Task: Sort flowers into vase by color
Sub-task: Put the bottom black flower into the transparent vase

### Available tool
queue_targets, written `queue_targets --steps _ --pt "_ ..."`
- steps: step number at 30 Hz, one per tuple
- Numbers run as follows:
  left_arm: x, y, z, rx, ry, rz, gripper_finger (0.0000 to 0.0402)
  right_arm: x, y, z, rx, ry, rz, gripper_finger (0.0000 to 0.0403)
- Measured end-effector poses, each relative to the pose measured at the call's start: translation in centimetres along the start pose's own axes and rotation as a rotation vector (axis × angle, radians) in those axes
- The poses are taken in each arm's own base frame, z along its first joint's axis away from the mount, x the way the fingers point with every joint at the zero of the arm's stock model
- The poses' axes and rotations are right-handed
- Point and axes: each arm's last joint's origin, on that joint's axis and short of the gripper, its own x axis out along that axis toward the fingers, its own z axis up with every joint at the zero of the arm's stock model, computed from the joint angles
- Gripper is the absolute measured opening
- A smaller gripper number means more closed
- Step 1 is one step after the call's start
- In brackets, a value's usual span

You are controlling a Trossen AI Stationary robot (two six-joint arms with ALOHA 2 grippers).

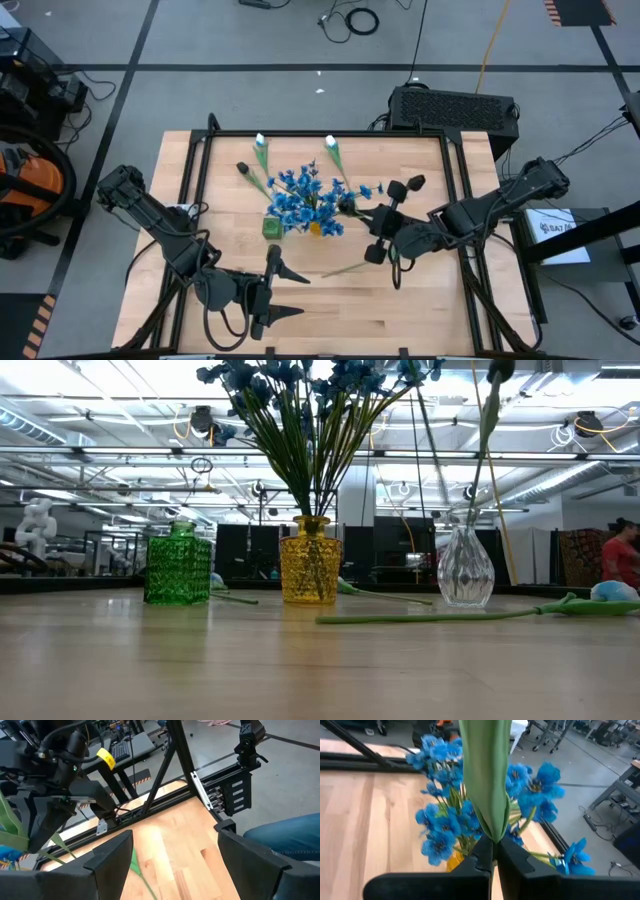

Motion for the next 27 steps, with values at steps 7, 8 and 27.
queue_targets --steps 7,8,27 --pt "-0.02 0.0 0.01 0.0 0.0 0.0 0.0299 -0.17 0.21 0.12 -0.034 -0.014 0.01 0.0004" --pt "-0.01 0.0 0.01 0.0 0.0 0.0 0.0299 -0.17 0.2 0.06 -0.039 -0.009 0.009 0.0004" --pt "0.03 0.09 -0.01 0.003 0.001 0.002 0.0299 -0.62 -0.43 -0.16 -0.081 0.011 -0.026 0.0004"
